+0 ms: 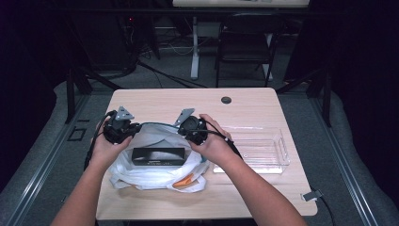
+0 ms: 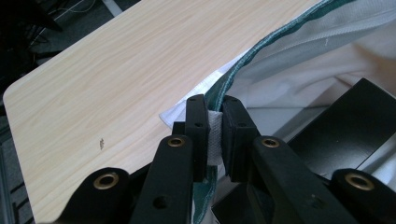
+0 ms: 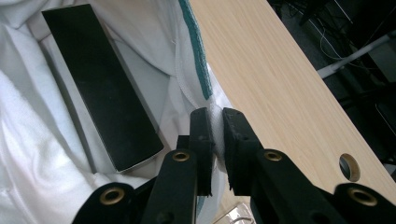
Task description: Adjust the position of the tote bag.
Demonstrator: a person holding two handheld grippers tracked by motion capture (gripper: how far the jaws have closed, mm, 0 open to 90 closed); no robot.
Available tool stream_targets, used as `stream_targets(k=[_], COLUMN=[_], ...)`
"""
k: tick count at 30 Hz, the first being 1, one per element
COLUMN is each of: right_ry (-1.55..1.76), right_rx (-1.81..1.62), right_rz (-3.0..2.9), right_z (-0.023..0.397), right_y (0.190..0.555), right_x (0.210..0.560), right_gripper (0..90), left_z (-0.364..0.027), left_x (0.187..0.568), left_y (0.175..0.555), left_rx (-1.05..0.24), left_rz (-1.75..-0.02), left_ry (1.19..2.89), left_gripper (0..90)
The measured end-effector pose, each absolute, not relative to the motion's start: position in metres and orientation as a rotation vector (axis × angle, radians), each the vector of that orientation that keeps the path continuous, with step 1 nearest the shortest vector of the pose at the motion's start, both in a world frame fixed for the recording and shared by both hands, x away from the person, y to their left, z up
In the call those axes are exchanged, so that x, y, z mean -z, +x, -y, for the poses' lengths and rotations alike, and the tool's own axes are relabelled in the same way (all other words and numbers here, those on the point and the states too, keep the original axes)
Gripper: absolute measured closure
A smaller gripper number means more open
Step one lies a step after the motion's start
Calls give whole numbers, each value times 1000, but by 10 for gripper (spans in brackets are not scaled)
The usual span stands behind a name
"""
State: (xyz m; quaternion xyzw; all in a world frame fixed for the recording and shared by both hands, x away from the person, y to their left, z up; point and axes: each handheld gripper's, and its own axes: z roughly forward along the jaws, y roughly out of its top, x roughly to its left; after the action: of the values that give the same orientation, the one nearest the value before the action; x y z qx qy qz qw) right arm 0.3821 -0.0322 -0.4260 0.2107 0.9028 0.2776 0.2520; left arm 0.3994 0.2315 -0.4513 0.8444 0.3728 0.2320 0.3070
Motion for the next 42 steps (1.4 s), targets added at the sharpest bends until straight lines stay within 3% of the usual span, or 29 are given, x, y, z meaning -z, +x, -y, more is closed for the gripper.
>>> stream_targets(k=[42], right_ry=[707], right_rx=[-637], right_rz=[-2458], right_z=[35], right_y=[422], right_x=[451], right_gripper=[829], left_z=[-215], left_x=[467], left_y=[422], left_rx=[-573], left_rz=[-1022], left_ry=[2290], left_gripper=[821])
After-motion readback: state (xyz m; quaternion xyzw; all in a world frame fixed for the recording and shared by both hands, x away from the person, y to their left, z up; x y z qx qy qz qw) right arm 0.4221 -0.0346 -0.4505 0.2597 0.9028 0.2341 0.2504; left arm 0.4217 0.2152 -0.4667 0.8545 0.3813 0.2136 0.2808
